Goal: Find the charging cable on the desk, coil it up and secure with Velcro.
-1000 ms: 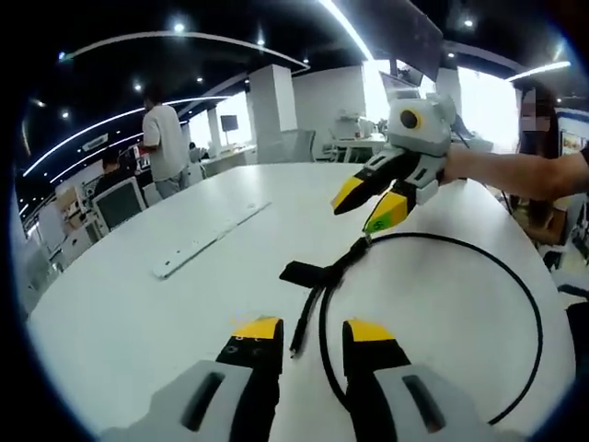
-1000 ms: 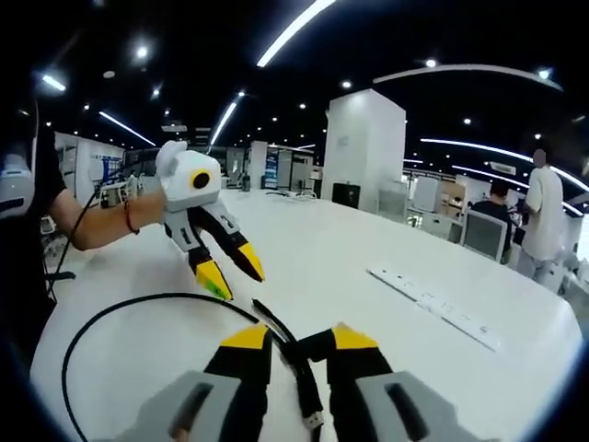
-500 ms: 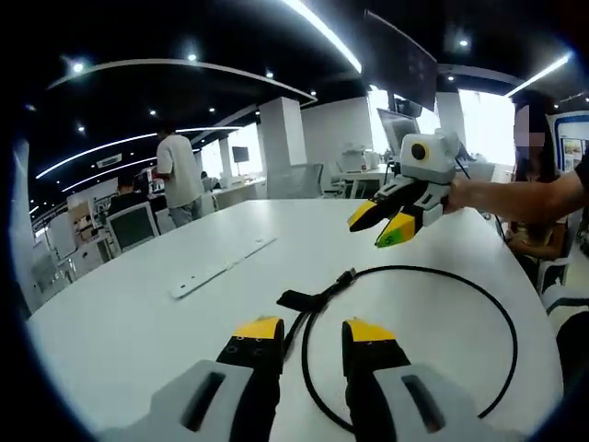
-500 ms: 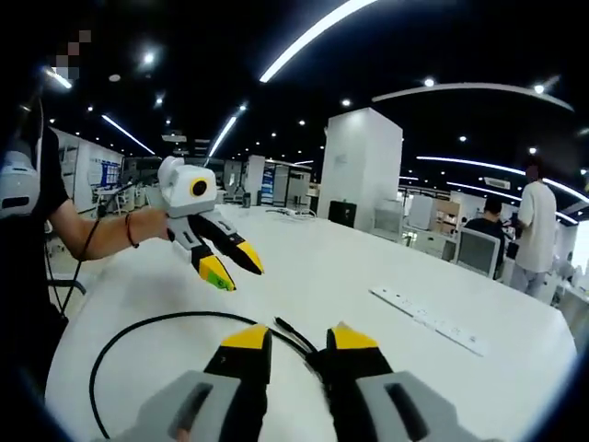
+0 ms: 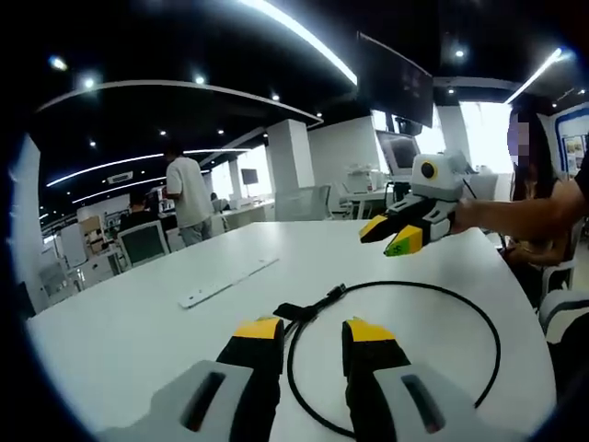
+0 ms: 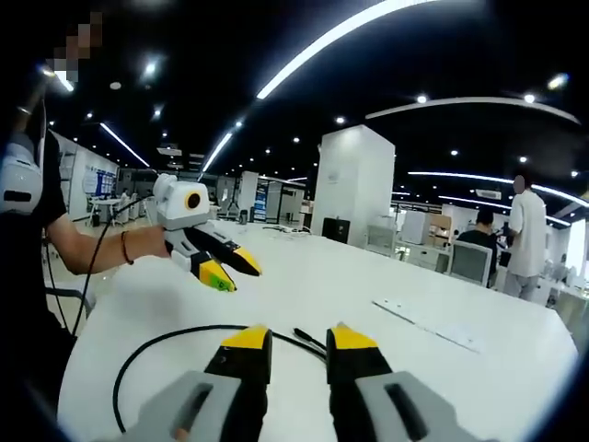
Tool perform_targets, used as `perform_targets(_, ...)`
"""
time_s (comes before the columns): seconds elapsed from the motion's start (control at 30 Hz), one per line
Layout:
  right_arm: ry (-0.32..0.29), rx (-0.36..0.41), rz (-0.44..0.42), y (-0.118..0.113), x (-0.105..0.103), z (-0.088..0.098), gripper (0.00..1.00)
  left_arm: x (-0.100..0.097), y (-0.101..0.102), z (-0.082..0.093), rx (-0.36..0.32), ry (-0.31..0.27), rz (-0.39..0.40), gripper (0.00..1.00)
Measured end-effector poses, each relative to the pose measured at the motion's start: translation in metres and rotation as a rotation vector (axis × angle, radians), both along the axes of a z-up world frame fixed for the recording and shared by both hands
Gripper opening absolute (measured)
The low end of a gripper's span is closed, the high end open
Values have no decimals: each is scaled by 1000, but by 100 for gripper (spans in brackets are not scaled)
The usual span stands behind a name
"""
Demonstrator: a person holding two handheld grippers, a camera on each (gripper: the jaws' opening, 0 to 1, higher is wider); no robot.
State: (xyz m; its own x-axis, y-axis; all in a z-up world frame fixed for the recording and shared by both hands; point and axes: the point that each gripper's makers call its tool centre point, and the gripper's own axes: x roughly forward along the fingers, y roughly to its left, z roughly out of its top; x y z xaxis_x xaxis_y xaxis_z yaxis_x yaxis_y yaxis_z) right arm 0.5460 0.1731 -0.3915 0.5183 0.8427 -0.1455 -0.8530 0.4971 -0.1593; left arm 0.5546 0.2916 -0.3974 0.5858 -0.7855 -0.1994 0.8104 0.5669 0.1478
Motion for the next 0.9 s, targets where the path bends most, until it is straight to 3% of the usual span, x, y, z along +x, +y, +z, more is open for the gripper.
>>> perform_targets(0.13, -29, 44, -25, 0, -8, 3, 24, -12, -2, 3, -44, -37, 5, 26)
perform_targets(0.33, -52, 59, -45, 4, -23, -10, 24, -31, -4, -2, -90, -72, 11, 26)
perform_targets(0.57, -73, 99, -76, 4, -31, -21, 24, -37, -5, -12, -153, -77, 18, 26)
perform_targets(0.9, -66, 106, -82, 6, -36, -37, 24, -42, -11, -27, -159, -55, 11, 25)
